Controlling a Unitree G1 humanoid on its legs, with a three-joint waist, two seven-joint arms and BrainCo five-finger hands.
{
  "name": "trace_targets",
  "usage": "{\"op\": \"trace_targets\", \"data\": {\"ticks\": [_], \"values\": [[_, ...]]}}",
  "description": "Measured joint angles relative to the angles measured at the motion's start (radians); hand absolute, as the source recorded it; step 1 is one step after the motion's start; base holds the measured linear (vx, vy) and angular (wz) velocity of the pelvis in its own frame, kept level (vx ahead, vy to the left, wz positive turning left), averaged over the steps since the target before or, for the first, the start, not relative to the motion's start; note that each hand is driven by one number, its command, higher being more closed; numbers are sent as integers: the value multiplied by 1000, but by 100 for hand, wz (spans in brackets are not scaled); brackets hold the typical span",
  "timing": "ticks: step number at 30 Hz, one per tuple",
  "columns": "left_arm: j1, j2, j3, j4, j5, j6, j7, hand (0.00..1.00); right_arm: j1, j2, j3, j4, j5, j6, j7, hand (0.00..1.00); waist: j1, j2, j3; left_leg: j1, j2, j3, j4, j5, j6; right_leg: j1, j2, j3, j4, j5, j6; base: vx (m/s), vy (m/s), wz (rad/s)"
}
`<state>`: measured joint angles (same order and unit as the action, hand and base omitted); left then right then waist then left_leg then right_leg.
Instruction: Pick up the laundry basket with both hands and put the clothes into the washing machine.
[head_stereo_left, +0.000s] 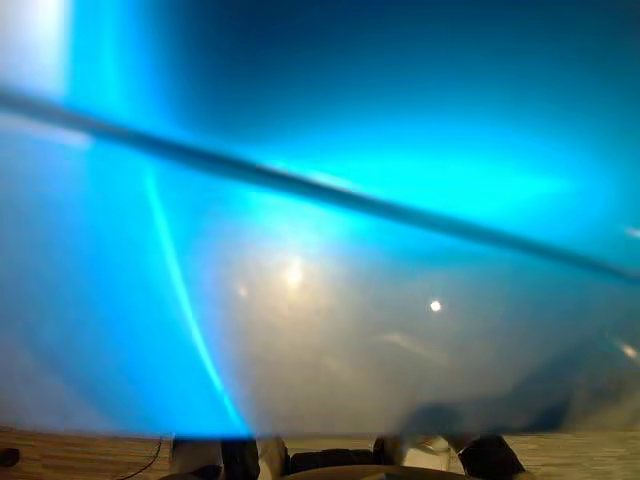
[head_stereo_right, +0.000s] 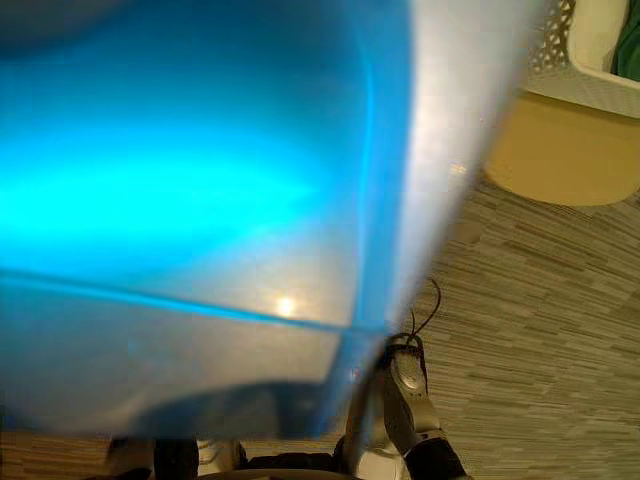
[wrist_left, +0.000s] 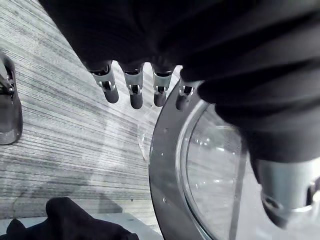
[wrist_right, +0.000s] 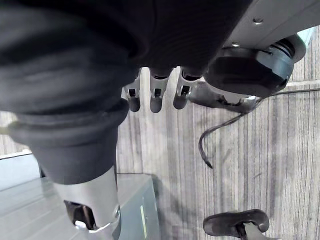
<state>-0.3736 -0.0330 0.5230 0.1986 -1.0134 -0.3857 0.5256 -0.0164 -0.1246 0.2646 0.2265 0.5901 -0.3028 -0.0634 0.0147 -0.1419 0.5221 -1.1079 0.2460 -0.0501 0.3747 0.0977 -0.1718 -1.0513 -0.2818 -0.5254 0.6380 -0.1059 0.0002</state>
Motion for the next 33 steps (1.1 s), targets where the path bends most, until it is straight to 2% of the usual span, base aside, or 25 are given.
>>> {"op": "trace_targets", "data": {"ticks": [5,10,13,15,18,19,21,22,24,27,31,33], "values": [[0,-9,43,56,-80,-16,-1,0,-2,0,3,30,7,0,0,0,-2,0,0,7,3,9,-27,0,2,-5,3,2,-14,2,6,17,-45,-4],[0,-19,75,132,-72,-55,2,0,-3,-2,22,36,21,-2,-2,0,0,-2,0,6,-2,3,-57,22,0,-4,9,-12,-23,6,0,46,-52,8],[-21,-19,69,305,-81,-50,-5,0,-4,-2,64,42,43,-6,-3,0,0,-7,0,5,2,-8,-56,25,-2,9,16,-23,-32,10,-6,60,-60,2],[-78,29,76,408,-124,-42,-29,0,-5,-1,123,44,74,-9,0,0,7,-22,0,5,20,-14,-58,24,-3,20,38,-33,-57,20,-20,33,-67,-16],[-177,122,71,551,-197,-1,-65,0,-6,-10,200,38,121,-9,15,0,-2,-31,-5,-17,36,-29,-43,24,-3,19,58,-48,-64,22,-18,21,-71,-12],[-197,130,65,564,-203,9,-67,0,-6,-15,211,38,129,-9,18,0,-2,-33,-6,-20,39,-31,-41,24,-3,18,61,-50,-65,22,-17,20,-86,-7],[-231,146,31,580,-211,18,-68,0,-6,-35,232,23,151,-7,29,0,-2,-53,-20,-37,48,-32,-33,21,1,7,70,-51,-73,18,-10,11,-75,-16],[-246,196,13,589,-213,28,-69,0,-8,-44,244,13,157,-7,42,0,-13,-77,-37,-48,58,-34,-31,21,0,-2,73,-56,-79,18,-3,11,-49,-17],[-246,228,-10,596,-217,45,-74,0,-8,-58,244,-1,158,-7,44,0,-25,-87,-43,-57,62,-35,-33,17,-4,-5,75,-62,-80,14,4,22,-49,-6],[-265,299,-61,637,-245,100,-113,0,-9,-99,241,-55,166,-7,48,0,-32,-108,-61,-70,69,-23,-47,19,-7,-19,76,-65,-89,13,21,40,-57,-2],[-308,325,-105,658,-251,190,-186,0,-28,-102,203,-63,165,-5,60,0,-36,-110,-63,-73,71,1,-61,19,-7,-19,75,-65,-120,29,48,38,-32,-4],[-315,322,-99,661,-284,207,-203,0,-36,-103,194,-51,165,-3,66,0,-39,-111,-66,-74,73,18,-62,19,-7,-19,75,-63,-141,40,66,35,-15,-15]]}}
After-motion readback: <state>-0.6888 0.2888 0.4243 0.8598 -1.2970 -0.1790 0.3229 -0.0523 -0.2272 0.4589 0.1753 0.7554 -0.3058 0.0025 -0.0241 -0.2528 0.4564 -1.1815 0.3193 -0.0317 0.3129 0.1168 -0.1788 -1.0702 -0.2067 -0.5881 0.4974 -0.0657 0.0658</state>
